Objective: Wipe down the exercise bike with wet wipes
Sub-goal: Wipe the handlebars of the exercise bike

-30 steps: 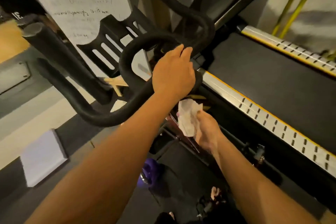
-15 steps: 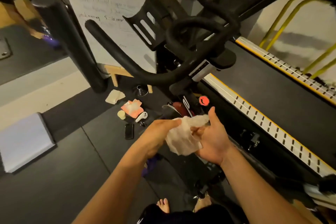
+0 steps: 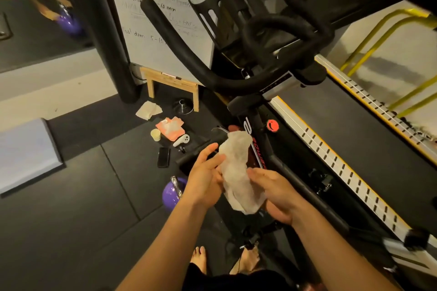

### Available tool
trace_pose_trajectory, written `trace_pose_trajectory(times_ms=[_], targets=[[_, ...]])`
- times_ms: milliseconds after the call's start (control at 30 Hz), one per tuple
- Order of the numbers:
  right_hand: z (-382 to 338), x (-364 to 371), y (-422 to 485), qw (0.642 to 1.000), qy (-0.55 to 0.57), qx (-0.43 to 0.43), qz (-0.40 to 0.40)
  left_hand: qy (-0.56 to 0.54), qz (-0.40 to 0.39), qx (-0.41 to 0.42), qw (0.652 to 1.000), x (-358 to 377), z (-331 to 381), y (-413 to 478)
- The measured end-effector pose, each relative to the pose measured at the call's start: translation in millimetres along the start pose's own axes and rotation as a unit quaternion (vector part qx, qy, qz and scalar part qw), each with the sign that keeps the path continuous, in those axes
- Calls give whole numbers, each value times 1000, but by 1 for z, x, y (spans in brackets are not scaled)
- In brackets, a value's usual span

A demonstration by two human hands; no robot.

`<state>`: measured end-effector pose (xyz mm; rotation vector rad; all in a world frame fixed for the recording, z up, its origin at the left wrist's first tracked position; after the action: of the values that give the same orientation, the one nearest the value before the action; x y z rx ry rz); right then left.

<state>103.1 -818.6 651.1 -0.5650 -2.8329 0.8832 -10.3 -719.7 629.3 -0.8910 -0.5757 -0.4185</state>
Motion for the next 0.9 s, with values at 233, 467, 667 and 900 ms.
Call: trace_pose_trajectory(times_ms=[233, 467, 667, 900], targets=[[13, 9, -4, 973, 29, 137, -184, 64, -39, 24, 997, 8, 4, 0], [-20, 9, 22, 995, -94, -12, -15, 132, 53, 98, 985, -12, 27, -2], [-18, 26, 18, 990, -120, 41, -53, 121, 124, 140, 975, -31, 39, -10], [-18, 26, 5, 958, -209, 27, -196, 175, 51, 157, 971, -38, 34, -7]])
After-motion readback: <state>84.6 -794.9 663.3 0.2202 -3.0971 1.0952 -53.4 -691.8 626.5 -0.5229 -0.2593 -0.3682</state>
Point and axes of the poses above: each hand's wrist, its own y-axis towards the middle knuckle, its own x-axis out of the palm, z = x × y, the point moved 5 cm from there along y, towards the middle knuckle, and after that the axes turned 2 degrees about -x, right-handed, at the moved point
